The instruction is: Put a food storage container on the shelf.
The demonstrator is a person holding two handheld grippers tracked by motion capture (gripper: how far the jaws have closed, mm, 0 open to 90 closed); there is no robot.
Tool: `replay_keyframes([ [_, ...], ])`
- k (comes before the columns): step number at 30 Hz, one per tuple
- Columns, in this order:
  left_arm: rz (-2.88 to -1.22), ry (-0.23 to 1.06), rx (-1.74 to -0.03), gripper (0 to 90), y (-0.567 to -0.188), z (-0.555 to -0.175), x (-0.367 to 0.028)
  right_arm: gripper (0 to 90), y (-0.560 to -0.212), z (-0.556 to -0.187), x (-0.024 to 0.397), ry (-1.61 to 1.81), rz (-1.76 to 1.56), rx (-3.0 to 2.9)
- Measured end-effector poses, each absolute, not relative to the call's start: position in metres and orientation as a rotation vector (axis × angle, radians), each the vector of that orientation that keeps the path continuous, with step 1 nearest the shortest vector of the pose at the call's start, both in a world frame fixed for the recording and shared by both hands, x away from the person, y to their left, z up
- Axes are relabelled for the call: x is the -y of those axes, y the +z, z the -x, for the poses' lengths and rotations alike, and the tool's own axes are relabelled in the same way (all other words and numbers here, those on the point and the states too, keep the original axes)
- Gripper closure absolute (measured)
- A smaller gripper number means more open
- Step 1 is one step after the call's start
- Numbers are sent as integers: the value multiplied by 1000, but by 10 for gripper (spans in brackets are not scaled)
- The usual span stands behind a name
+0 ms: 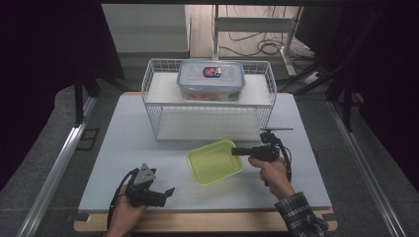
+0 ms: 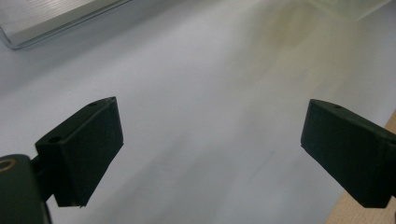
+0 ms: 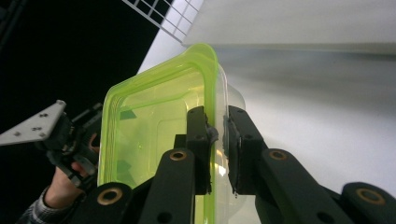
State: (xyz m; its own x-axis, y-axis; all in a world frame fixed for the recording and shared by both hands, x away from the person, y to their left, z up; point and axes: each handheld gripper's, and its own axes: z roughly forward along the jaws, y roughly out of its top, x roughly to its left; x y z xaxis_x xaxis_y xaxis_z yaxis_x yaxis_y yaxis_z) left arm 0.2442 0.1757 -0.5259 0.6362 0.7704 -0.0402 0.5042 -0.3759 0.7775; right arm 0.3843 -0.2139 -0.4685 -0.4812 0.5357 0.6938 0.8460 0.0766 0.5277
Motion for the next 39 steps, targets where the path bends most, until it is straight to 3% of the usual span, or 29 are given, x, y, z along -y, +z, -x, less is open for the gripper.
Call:
replay_keyframes([
  [39,-2061,401,-985,42,-527,-246,-175,804,-361,-389,224,-1534,1347,1944],
])
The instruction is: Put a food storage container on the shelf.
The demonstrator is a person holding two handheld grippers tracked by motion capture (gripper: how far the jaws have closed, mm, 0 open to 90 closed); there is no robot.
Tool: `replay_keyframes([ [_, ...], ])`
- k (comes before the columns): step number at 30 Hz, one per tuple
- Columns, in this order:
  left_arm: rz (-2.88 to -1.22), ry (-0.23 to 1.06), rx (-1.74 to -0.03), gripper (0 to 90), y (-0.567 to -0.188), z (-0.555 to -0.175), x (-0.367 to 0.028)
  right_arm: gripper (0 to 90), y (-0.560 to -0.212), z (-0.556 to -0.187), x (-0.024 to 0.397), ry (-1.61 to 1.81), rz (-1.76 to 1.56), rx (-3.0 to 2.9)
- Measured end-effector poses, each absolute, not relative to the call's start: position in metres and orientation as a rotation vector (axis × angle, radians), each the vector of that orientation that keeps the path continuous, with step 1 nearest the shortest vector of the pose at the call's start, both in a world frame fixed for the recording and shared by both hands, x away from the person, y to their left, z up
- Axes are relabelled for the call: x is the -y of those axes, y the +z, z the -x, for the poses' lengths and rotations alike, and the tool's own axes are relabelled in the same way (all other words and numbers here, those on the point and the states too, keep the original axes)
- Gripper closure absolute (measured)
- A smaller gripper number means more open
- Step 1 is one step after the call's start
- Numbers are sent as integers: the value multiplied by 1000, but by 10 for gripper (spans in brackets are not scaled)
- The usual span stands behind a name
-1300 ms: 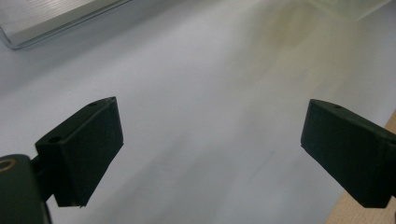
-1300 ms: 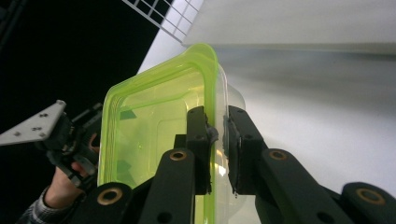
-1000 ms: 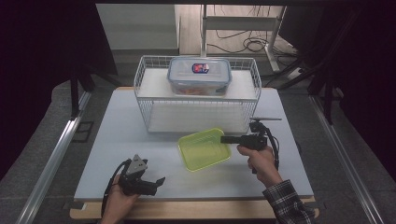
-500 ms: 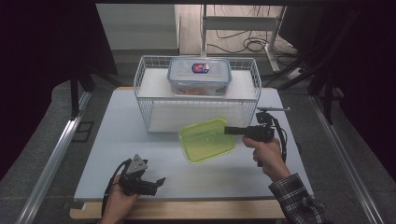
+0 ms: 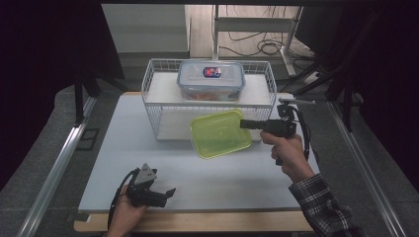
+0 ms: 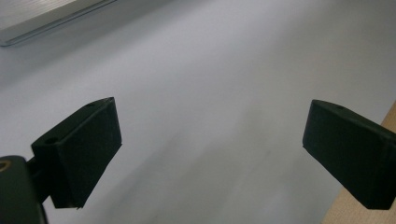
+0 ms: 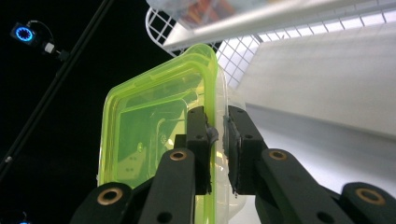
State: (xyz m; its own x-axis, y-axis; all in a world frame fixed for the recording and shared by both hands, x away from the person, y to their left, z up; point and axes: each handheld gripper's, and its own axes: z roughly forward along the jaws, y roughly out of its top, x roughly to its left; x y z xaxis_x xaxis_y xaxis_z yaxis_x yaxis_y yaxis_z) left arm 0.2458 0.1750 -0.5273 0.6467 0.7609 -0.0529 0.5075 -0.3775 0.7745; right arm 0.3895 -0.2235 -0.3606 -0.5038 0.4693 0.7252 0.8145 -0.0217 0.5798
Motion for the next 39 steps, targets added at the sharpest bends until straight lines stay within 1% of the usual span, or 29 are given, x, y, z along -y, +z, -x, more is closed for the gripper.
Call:
replay_keyframes([
  [22,-2057,388,-978,42,-527,-246,-175,804,-304,-408,219,-1628,1373,1899],
  [39,-2048,378,-981,40,-527,-246,-175,804,-270,-430,211,-1712,1452,1904],
])
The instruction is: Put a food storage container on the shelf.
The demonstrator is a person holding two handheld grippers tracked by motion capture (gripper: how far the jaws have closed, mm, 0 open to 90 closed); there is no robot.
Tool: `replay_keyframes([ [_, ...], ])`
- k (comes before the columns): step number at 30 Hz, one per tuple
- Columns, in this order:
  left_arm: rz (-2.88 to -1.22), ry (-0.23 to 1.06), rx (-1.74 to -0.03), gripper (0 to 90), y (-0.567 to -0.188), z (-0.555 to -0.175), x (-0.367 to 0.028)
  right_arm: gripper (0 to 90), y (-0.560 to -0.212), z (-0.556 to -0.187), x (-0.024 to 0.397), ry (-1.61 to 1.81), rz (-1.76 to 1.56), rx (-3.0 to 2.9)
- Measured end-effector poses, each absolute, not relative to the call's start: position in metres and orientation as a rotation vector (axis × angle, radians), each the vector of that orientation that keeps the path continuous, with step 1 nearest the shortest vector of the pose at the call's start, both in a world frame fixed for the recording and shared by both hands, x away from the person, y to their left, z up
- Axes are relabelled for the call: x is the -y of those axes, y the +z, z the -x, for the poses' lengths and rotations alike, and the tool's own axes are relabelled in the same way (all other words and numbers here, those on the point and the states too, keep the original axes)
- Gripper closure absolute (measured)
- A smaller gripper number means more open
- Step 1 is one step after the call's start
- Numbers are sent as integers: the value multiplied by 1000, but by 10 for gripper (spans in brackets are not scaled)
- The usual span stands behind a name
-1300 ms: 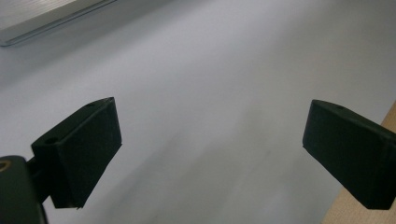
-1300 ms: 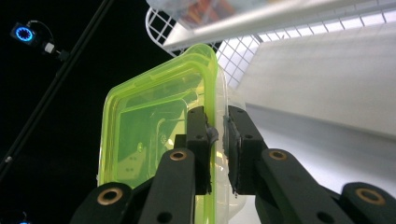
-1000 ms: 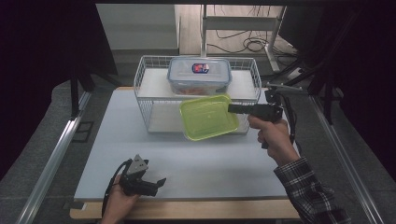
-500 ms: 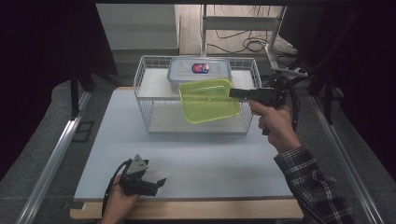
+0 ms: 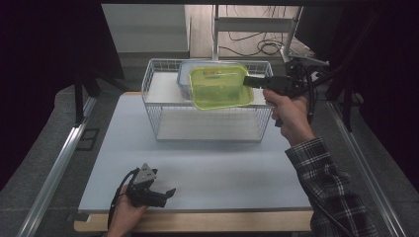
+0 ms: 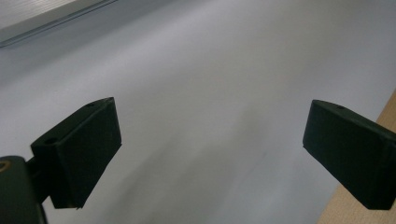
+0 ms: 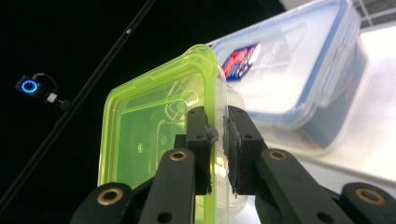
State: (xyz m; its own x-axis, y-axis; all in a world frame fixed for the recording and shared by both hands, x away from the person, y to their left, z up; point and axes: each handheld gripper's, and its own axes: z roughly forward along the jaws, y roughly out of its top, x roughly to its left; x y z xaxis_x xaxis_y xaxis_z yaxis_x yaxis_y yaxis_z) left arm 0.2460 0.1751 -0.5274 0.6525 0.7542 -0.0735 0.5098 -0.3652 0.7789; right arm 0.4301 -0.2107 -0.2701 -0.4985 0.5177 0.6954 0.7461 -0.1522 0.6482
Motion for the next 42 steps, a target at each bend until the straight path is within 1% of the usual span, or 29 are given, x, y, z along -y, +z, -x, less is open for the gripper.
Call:
replay_keyframes([
  [17,-2046,370,-975,40,-527,-246,-175,804,-246,-459,188,-1787,1570,1946],
  [28,-2046,365,-971,40,-527,-246,-175,804,-248,-473,177,-1788,1656,1960],
  [42,-2048,367,-966,40,-528,-246,-174,802,-252,-478,170,-1775,1693,1966],
])
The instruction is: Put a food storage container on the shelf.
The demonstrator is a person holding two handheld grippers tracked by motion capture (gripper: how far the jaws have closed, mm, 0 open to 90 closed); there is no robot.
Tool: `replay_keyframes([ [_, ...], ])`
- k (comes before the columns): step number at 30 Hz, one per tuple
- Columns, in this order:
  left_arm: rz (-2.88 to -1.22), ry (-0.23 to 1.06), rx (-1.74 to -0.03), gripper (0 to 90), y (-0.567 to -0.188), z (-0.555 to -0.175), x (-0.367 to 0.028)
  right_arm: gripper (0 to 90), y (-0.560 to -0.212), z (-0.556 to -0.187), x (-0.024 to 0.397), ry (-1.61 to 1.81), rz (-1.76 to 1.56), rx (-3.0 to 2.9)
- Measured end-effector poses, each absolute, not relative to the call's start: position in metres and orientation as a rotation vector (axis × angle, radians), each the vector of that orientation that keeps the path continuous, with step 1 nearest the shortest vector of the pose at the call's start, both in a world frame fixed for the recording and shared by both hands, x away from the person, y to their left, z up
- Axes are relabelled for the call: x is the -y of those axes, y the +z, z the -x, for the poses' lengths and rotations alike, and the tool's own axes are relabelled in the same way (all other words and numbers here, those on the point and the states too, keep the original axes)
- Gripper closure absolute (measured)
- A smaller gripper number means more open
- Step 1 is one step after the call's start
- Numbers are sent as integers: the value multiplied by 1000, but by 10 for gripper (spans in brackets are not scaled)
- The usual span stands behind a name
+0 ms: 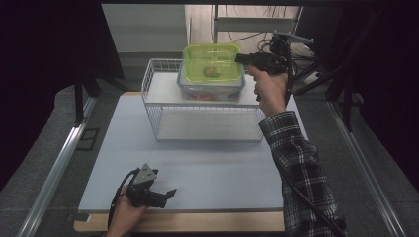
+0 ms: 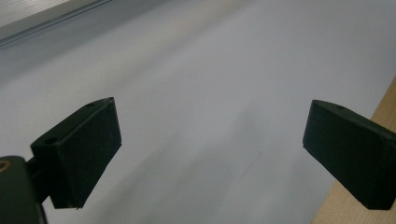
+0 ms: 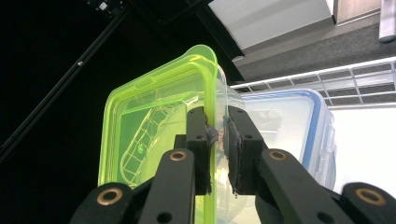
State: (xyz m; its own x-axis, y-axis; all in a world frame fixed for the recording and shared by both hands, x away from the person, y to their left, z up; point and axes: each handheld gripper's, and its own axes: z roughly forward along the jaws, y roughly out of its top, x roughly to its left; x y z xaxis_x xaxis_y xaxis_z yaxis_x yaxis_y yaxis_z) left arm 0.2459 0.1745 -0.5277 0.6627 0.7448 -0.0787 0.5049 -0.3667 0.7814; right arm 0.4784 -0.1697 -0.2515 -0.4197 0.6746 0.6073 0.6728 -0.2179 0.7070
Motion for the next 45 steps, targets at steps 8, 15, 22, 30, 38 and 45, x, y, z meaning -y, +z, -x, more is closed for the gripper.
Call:
replay_keyframes([
  [8,-2052,370,-963,40,-528,-246,-174,795,-253,-479,166,1733,-1679,-1950],
  [15,-2057,365,-965,41,-528,-246,-173,762,-254,-478,163,1662,-1647,-1956],
  [22,-2059,366,-964,41,-528,-246,-174,729,-258,-480,164,1643,-1623,-1968],
  [30,-2061,366,-963,41,-528,-246,-173,699,-262,-480,164,1635,-1610,-1995],
  [38,-2065,363,-960,41,-528,-246,-173,658,-262,-481,163,1623,-1592,-2002],
  [45,-2067,365,-960,41,-528,-246,-173,591,-260,-481,163,1583,-1588,-2004],
])
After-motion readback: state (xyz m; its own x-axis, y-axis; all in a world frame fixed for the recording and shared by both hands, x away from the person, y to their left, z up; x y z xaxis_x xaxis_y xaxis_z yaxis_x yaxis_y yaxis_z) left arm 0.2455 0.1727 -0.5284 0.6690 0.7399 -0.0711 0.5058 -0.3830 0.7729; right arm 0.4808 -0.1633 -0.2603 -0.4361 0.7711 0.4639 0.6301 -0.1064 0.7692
